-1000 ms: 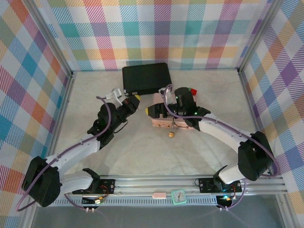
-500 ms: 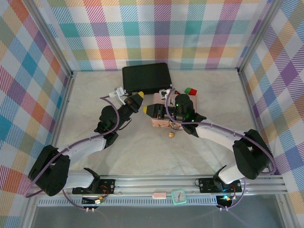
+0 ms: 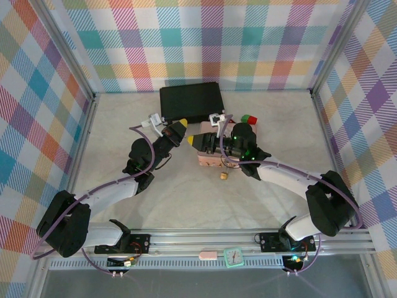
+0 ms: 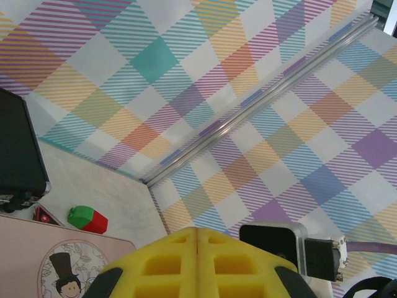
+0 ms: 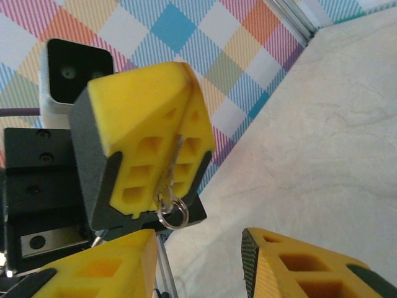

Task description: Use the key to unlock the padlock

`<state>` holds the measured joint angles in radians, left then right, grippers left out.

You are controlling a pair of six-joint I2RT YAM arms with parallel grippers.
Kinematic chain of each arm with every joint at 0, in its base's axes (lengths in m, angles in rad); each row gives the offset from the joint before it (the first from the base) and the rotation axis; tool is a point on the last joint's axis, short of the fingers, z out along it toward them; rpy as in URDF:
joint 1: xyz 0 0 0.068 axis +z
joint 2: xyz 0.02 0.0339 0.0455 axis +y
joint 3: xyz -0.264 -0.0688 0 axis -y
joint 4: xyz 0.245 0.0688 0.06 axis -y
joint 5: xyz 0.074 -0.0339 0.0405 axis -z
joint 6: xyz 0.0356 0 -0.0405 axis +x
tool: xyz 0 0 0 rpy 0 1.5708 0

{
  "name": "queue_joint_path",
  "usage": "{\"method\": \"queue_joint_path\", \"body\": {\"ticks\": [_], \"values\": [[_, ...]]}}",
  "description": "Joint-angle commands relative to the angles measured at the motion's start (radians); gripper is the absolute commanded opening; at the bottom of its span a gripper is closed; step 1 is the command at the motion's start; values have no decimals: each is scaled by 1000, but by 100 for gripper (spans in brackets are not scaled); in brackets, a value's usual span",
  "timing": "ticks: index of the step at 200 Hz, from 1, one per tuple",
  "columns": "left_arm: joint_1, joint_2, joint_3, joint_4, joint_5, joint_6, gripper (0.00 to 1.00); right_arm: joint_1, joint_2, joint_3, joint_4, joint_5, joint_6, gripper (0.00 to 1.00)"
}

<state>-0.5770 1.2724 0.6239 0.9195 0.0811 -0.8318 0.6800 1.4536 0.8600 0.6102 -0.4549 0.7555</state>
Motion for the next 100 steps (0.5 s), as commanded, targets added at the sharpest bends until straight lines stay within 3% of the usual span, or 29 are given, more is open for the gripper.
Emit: {"method": "queue_joint_path", "body": {"ticks": [1, 61, 100], "values": [[-19, -2, -9, 50, 17, -23, 0, 1, 4, 20, 92, -38, -16, 39], [-27, -4, -12, 51, 10, -27, 0, 3, 35, 40, 124, -77, 0, 32], [-32, 8, -10, 82, 19, -54, 0, 3, 59, 42, 145, -74, 8, 22]]}}
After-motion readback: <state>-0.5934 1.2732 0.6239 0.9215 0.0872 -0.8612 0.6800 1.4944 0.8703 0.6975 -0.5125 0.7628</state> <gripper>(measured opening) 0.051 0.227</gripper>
